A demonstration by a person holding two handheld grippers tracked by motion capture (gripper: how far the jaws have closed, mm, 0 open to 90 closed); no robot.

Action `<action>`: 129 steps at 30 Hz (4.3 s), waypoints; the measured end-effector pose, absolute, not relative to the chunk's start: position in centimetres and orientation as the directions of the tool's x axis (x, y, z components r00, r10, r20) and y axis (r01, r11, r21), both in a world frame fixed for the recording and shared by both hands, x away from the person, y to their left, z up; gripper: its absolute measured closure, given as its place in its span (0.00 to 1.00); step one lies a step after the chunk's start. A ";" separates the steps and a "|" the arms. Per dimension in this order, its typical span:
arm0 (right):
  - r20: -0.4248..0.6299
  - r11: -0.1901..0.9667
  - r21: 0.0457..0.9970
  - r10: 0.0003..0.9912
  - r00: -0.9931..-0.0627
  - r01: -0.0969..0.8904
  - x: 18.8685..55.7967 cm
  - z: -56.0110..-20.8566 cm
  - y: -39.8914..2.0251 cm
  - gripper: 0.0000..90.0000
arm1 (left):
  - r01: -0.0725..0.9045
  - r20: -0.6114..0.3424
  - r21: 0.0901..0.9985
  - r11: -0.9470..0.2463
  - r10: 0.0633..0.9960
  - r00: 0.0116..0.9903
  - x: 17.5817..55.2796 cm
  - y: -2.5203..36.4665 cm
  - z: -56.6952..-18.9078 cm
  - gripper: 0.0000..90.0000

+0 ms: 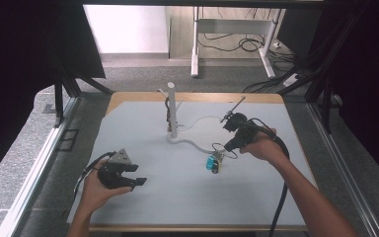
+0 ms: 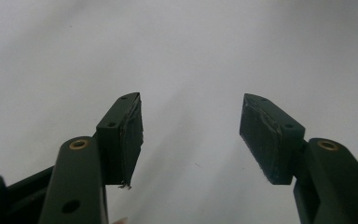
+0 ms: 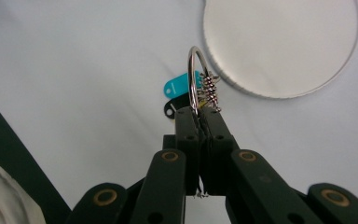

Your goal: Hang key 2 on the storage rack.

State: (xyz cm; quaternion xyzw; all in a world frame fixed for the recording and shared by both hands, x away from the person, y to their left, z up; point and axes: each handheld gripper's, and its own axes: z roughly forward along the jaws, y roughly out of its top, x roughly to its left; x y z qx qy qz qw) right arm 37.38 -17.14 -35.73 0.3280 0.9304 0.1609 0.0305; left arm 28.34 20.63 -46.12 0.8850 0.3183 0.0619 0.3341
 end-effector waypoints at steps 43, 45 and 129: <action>0.022 0.673 0.346 0.691 -0.722 0.654 42.5 -29.3 -17.5 0.98 | 0.568 -0.158 0.619 -0.542 0.622 0.767 28.8 21.1 -46.8 0.45; 0.022 0.671 0.345 0.693 -0.720 0.656 42.6 -29.1 -17.4 0.98 | 0.568 -0.159 0.620 -0.542 0.622 0.767 28.8 21.1 -46.8 0.45; 0.005 0.685 0.343 0.683 -0.731 0.643 50.7 -29.6 -7.8 0.98 | 0.556 -0.174 0.635 -0.537 0.602 0.780 28.8 21.8 -46.5 0.44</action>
